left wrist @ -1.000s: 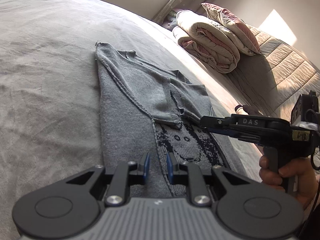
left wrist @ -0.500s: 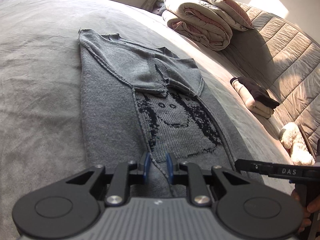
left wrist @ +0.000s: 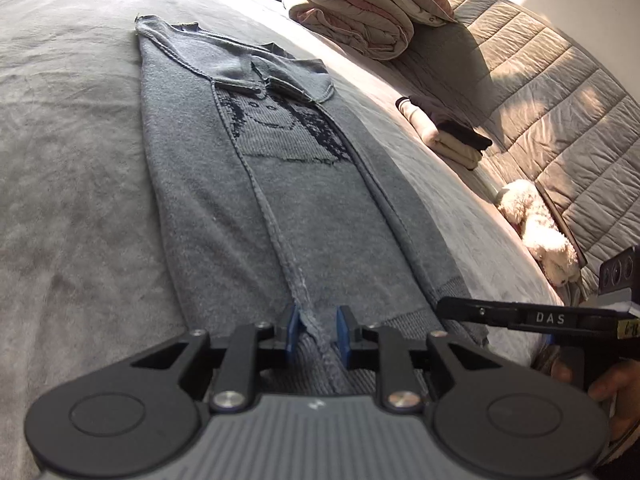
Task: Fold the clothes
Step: 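Open the right gripper and move both grippers to the sweater hem, then grasp the ribbed hem with both grippers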
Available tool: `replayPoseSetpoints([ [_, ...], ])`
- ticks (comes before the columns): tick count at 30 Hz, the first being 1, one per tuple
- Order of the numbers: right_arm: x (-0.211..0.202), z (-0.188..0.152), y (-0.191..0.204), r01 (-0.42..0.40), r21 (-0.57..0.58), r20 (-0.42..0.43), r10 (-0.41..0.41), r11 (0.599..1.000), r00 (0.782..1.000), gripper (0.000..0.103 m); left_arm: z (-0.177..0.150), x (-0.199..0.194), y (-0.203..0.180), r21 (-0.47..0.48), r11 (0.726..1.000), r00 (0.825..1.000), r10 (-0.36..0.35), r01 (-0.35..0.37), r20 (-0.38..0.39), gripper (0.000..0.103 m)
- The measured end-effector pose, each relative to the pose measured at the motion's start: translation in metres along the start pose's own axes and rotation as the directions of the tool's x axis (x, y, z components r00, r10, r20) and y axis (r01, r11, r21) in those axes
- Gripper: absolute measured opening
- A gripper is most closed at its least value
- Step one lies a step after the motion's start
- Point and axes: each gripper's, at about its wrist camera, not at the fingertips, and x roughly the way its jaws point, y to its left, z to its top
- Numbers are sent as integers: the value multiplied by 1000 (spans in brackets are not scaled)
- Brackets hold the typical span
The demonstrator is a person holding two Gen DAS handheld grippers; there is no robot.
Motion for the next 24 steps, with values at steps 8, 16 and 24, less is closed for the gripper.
replayPoseSetpoints([
  [8,-18,-19,-20,-65,86,0,65,994,998,26,-26,-21,-36,54,998,994,39,-34,-101,28],
  [16,-45,-38,-46,-204,182,8,206,962,979,32,-57,-54,-58,18,999,998,-27,29,-64,31],
  [24,-67,-28,-86,-241,281,101,221,929,970,34,-49,-86,-20,-170,984,996,66,-54,67,37],
])
